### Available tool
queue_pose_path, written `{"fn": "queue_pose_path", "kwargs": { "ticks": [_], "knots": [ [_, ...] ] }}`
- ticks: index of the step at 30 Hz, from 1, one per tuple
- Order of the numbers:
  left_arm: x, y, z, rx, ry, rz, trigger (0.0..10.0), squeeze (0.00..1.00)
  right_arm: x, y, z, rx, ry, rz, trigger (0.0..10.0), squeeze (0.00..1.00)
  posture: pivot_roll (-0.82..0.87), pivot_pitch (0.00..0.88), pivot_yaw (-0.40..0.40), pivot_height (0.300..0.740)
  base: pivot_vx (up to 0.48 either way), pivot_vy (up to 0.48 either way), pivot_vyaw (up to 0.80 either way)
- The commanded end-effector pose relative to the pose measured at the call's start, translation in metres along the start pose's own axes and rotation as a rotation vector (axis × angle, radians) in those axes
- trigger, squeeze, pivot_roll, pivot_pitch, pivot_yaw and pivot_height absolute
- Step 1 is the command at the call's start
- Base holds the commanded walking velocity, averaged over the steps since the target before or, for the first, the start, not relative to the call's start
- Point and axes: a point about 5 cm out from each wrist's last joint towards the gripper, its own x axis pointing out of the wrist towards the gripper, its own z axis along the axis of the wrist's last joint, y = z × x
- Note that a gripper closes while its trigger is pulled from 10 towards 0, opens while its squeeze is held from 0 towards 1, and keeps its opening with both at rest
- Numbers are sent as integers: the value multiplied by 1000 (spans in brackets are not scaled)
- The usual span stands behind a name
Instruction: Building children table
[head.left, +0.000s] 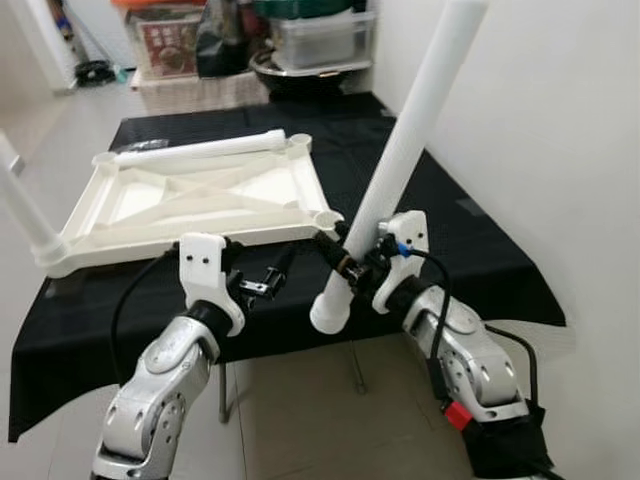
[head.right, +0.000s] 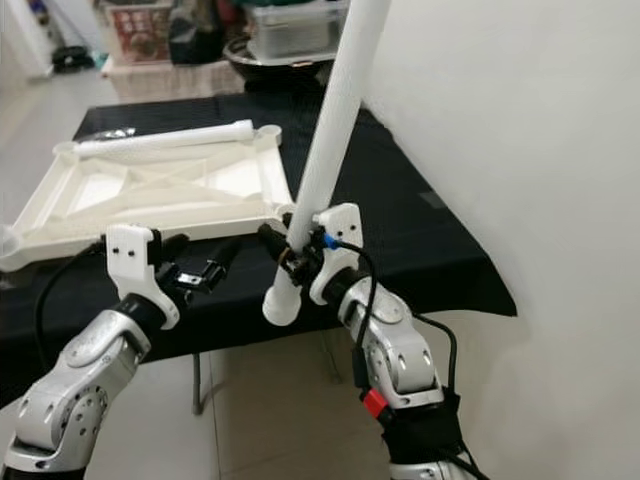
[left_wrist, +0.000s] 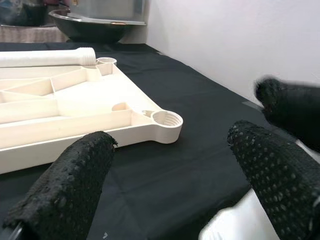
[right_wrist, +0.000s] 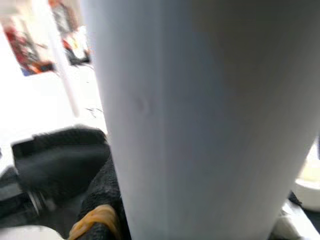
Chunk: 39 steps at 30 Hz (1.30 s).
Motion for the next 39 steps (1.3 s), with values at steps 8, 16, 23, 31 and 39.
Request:
{"fn": "queue_pose_path", "kwargs": {
  "ticks": [8, 16, 23, 31, 39],
  "knots": [
    [2, -4, -1, -3, -5, -16, 10000, 0, 2, -11, 24, -40, -81, -25, 10000, 0, -8, 30, 41, 740, 0, 0, 0],
    [3, -5, 0, 0, -9, -30, 10000, 0, 2, -11, 26, -44, -91, -29, 10000, 0, -9, 31, 43, 740, 68, 0, 0],
    [4, -5, 3, -2, -21, -42, 10000, 0, 6, -9, 23, -18, -74, -32, 10000, 0, -6, 29, 44, 740, 321, 0, -114],
    [5, -5, 4, -9, -27, -45, 10000, 0, 7, -12, 26, -36, -90, -62, 10000, 0, -7, 30, 44, 740, 348, 0, -400],
    [6, -8, 5, -11, -32, -51, 10000, 0, 5, -13, 32, -60, -104, -28, 10000, 0, -11, 31, 42, 740, 348, 0, 0]
  ]
}}
